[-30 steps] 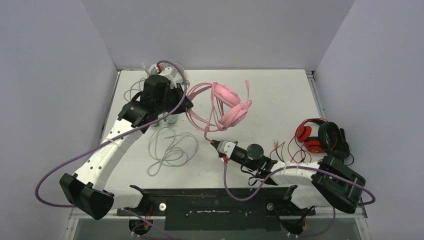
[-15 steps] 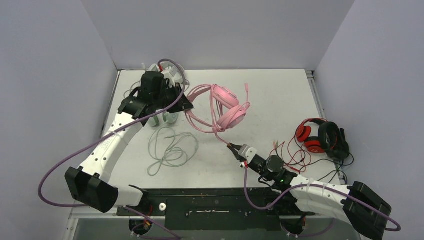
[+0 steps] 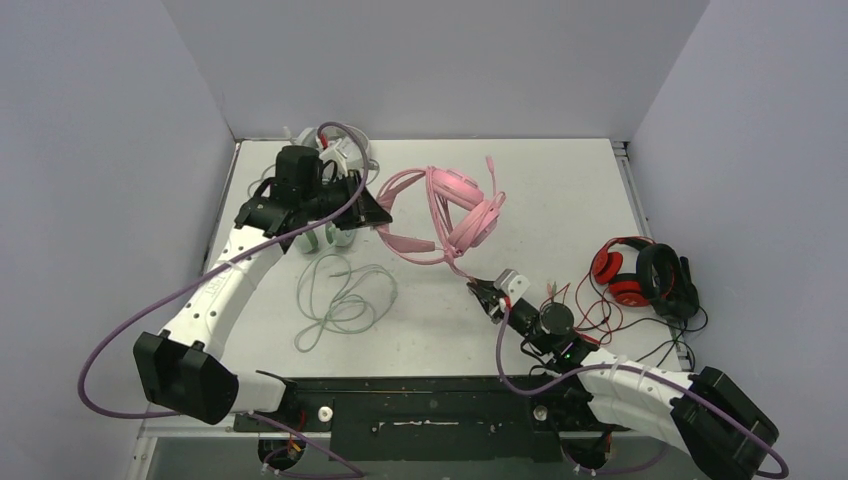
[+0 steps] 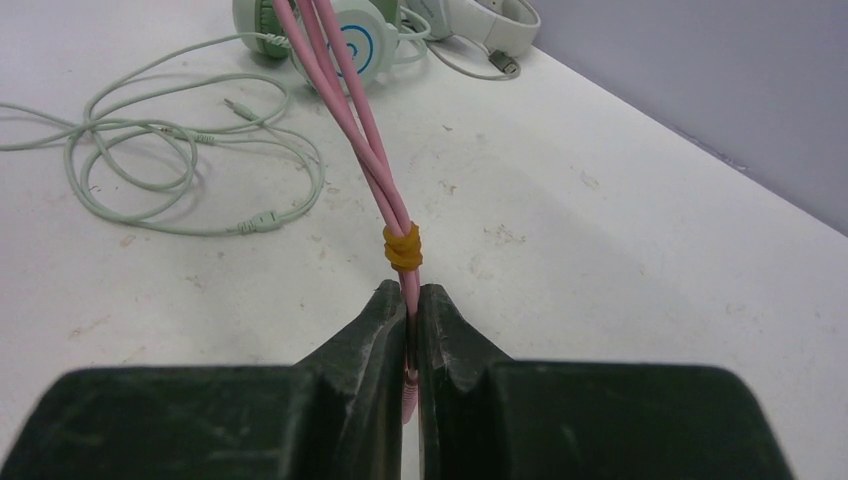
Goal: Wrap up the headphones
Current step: Wrap the headphones cable around the headphones.
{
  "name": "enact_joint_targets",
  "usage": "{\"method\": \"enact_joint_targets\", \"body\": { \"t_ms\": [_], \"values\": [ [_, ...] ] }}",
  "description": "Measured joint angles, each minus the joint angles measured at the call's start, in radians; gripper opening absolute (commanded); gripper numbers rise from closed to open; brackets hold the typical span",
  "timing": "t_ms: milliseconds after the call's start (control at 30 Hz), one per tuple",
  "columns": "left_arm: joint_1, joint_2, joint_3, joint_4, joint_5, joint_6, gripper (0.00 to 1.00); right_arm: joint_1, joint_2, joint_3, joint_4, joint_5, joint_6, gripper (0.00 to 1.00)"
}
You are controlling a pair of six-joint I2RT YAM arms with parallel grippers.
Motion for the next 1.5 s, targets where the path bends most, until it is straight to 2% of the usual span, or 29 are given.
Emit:
{"method": "enact_joint_targets", "body": {
  "t_ms": [167,267,433,533,667,767,900,1033,1167,1233,1333,1433,1500],
  "values": [
    [0.007,-0.001,-0.056,0.031,0.05,0.01,0.0,-0.018,0.024,0.0,-0.003,-0.018,0.041,0.06],
    [-0.01,-0.002,-0.09,0.043,0.066,0.037,0.0,-0.018,0.024,0.0,-0.016,-0.041,0.048,0.0],
    [-0.081,0.008,-0.144,0.017,0.053,0.115,0.0,-0.012,0.036,0.019,-0.13,-0.089,0.032,0.0],
    [-0.102,0.058,-0.153,0.004,0.047,0.148,0.0,0.047,0.05,0.025,-0.184,-0.035,0.0,0.06],
    [-0.141,0.136,-0.156,-0.036,0.036,0.219,0.0,0.163,0.042,0.02,-0.218,0.074,-0.06,0.09],
    [-0.158,0.178,-0.156,-0.061,0.039,0.248,0.0,0.195,0.005,0.01,-0.227,0.138,-0.103,0.12],
    [-0.165,0.208,-0.156,-0.069,0.037,0.266,0.0,0.204,-0.023,0.003,-0.237,0.194,-0.132,0.24],
    [-0.164,0.213,-0.156,-0.074,0.034,0.267,0.0,0.209,0.039,0.022,-0.257,0.256,-0.117,0.34],
    [-0.157,0.213,-0.155,-0.068,0.033,0.238,0.0,0.209,0.103,0.038,-0.259,0.344,-0.048,0.4],
    [-0.151,0.213,-0.151,-0.072,0.029,0.225,0.0,0.209,0.102,0.038,-0.263,0.37,-0.01,0.46],
    [-0.139,0.213,-0.132,-0.093,0.022,0.207,0.0,0.208,0.077,0.038,-0.269,0.385,0.058,0.57],
    [-0.117,0.212,-0.12,-0.098,0.023,0.183,0.0,0.208,0.032,0.038,-0.274,0.382,0.132,0.61],
    [-0.103,0.212,-0.12,-0.098,0.022,0.167,0.0,0.208,0.007,0.038,-0.277,0.365,0.184,0.67]
  ]
}}
